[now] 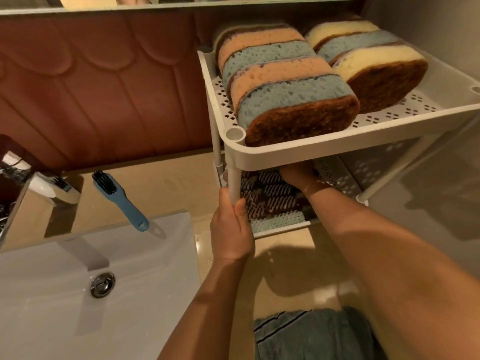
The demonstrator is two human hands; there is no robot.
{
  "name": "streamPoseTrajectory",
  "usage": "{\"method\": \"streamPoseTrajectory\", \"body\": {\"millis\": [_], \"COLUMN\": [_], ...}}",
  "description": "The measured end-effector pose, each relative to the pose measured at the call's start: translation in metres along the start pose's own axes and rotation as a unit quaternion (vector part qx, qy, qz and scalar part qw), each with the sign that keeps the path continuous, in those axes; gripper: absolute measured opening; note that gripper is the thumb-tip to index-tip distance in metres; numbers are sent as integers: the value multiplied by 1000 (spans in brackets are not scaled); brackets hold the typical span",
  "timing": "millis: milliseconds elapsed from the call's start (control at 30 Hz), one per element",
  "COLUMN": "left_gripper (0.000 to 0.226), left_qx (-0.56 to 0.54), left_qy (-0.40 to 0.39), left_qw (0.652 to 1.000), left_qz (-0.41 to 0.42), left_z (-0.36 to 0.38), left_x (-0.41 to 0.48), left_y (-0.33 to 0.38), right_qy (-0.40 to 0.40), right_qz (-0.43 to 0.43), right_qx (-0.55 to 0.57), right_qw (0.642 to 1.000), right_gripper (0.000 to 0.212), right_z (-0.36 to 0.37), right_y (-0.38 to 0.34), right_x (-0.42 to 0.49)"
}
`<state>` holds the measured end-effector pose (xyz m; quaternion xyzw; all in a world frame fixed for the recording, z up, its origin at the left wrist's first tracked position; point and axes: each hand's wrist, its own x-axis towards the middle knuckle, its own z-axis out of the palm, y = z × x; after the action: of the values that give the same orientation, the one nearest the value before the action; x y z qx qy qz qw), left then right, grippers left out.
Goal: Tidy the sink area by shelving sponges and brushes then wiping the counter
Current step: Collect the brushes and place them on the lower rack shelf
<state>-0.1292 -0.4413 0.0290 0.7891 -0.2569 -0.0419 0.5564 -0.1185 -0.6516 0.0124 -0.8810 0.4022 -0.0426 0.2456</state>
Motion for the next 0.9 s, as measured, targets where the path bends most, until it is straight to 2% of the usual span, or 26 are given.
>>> {"method": "streamPoseTrajectory", "body": {"millis": [200,367,533,667,733,833,900], "left_gripper": [52,55,47,33,22,27,28], "left_qx": [6,20,22,-6,27,73,72], "left_qy": [-4,-19,-40,-73,-92,-77,-94], "left_qw": [1000,1000,999,997,995,994,991], "left_qz": [9,8,25,4,9,-30,-66], "left_z": [-1,-4,-14,-26,-32,-58,-84], "left_x": [-1,-1,-5,-9,-11,-28,-43], "left_y": [2,6,12,21,18,4,-4], "right_qy": [12,5,-40,-60,-67,-85,-104], "right_qz": [-25,-33,-50,-55,-58,-65,-70], "right_qx": [117,216,252,281,289,320,343], "right_qw": [993,976,966,956,953,942,931], "right_gripper": [38,27,19,18,18,18,17], "right_z": [-9,-11,-12,-7,-4,-1,2], "right_y": [-3,4,2,-7,-9,-21,-33], "right_x": [-26,-94,-164,-204,-215,-236,-249]}}
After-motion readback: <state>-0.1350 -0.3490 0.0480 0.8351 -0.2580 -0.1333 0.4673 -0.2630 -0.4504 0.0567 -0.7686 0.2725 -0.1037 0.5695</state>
